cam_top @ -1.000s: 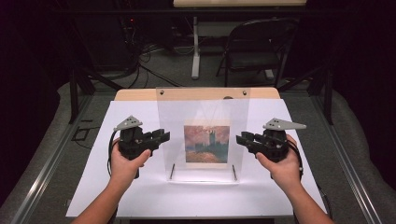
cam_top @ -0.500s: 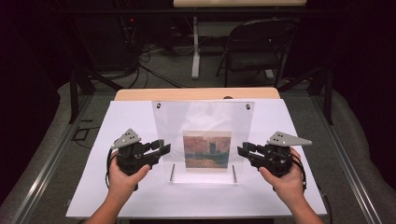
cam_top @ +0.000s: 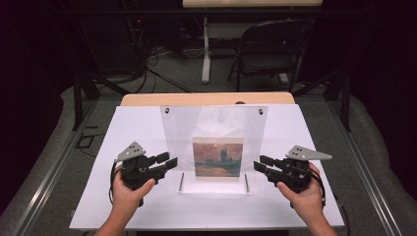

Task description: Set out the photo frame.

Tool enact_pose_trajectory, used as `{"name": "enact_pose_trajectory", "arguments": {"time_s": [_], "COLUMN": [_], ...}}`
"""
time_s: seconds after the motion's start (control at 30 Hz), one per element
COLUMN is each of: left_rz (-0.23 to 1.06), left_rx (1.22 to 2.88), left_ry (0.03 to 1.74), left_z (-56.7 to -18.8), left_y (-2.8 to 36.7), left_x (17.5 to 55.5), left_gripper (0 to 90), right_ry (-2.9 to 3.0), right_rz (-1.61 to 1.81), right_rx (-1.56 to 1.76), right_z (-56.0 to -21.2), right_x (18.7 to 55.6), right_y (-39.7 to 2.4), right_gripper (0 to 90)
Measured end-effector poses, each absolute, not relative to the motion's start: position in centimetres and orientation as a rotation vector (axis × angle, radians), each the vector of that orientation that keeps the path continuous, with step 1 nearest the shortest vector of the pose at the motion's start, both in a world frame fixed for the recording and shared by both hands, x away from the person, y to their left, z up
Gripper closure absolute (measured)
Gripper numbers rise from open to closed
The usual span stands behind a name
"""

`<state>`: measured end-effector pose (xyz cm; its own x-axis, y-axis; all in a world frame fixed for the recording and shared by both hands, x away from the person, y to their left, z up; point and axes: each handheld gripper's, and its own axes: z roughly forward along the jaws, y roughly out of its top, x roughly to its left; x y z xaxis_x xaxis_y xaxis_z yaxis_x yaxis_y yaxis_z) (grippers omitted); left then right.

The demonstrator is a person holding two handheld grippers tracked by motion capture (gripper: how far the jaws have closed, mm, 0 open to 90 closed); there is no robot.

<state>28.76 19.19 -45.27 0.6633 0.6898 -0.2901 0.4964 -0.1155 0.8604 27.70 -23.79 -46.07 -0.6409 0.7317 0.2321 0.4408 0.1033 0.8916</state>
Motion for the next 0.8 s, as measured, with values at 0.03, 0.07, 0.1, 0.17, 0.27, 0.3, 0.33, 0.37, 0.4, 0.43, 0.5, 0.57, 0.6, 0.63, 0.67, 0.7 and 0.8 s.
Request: {"name": "enact_pose_trajectory", "arguments": {"time_s": [0.03, 0.07, 0.1, 0.17, 0.27, 0.3, 0.33, 0.37, 0.4, 0.43, 0.5, 0.57, 0.6, 0.63, 0.67, 0.7, 0.8], "left_rz": [0.215, 0.225, 0.232, 0.240, 0.268, 0.289, 0.306, 0.329, 0.338, 0.339, 0.368, 0.408, 0.421, 0.427, 0.436, 0.440, 0.447], "left_rx": [1.760, 1.760, 1.756, 1.737, 1.726, 1.728, 1.734, 1.735, 1.730, 1.728, 1.732, 1.747, 1.751, 1.757, 1.758, 1.753, 1.753], "left_ry": [0.951, 0.954, 0.956, 0.969, 0.994, 1.009, 1.021, 1.040, 1.050, 1.063, 1.091, 1.106, 1.116, 1.123, 1.124, 1.126, 1.142], "left_z": [-45.3, -45.3, -45.3, -45.5, -46.1, -46.4, -46.7, -47.0, -47.5, -47.8, -48.6, -49.3, -49.6, -49.9, -50.1, -50.4, -51.1], "left_y": [19.5, 19.8, 20.2, 20.9, 21.9, 22.2, 22.5, 22.7, 22.9, 23.2, 23.5, 23.7, 23.8, 23.9, 24.0, 24.0, 24.2], "left_x": [28.5, 28.3, 28.2, 27.9, 27.7, 27.7, 27.7, 27.7, 27.7, 27.7, 27.8, 27.9, 27.9, 28.0, 28.0, 28.0, 28.1], "left_gripper": [57.7, 57.7, 57.8, 57.8, 57.8, 57.9, 57.9, 57.9, 57.9, 57.8, 57.3, 56.0, 55.6, 55.1, 54.3, 53.1, 50.3], "right_ry": [2.111, 2.107, 2.099, 2.081, 2.061, 2.057, 2.059, 2.057, 2.057, 2.055, 2.053, 2.052, 2.053, 2.049, 2.043, 2.045, 2.038], "right_rz": [1.547, 1.546, 1.551, 1.549, 1.505, 1.484, 1.460, 1.444, 1.428, 1.417, 1.409, 1.391, 1.386, 1.368, 1.351, 1.340, 1.346], "right_rx": [1.161, 1.168, 1.175, 1.193, 1.199, 1.207, 1.205, 1.211, 1.219, 1.231, 1.252, 1.265, 1.262, 1.256, 1.251, 1.255, 1.267], "right_z": [-46.1, -46.2, -46.2, -46.4, -46.7, -46.9, -47.1, -47.4, -47.7, -48.0, -48.7, -49.2, -49.5, -49.7, -49.9, -50.1, -50.8], "right_x": [27.5, 27.3, 27.1, 26.9, 26.6, 26.6, 26.7, 26.7, 26.7, 26.8, 26.9, 27.0, 27.0, 27.0, 27.0, 27.0, 27.0], "right_y": [-24.1, -24.4, -24.6, -25.1, -25.7, -25.8, -25.9, -26.0, -26.1, -26.1, -26.3, -26.3, -26.3, -26.2, -26.2, -26.1, -26.2], "right_gripper": [62.3, 62.3, 62.3, 62.2, 61.8, 61.7, 61.7, 61.6, 61.5, 61.3, 60.7, 60.6, 60.5, 60.5, 60.5, 60.3, 59.7]}}
